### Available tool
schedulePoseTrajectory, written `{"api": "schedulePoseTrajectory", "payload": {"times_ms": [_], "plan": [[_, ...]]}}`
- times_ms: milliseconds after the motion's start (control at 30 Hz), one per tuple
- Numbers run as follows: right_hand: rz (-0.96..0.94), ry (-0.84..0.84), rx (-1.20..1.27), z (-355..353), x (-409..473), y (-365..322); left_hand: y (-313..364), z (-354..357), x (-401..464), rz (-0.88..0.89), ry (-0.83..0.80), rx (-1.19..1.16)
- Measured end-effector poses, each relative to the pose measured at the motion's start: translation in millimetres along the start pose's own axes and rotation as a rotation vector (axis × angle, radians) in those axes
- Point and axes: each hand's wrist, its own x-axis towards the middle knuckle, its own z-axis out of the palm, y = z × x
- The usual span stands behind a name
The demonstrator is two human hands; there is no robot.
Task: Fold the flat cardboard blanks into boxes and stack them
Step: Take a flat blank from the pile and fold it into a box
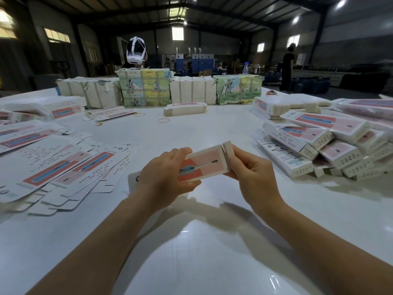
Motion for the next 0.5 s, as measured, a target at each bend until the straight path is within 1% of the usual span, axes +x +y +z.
{"api": "schedulePoseTrajectory", "payload": {"times_ms": [67, 267, 367, 500], "plan": [[0.009, -0.013, -0.03, 0, -1, 1, 1, 0, 0, 0.003, 0.006, 0.015], [0.029, 0.047, -0.308, -3, 0, 8, 1, -1, 0, 0.031, 0.003, 0.107], [-0.049, 0.053, -0.514, -4, 1, 9, 3, 0, 2, 0.052, 0.001, 0.152], [-0.101, -0.004, -0.64, 2, -1, 10, 6, 1, 2, 0.022, -0.036, 0.206]]}}
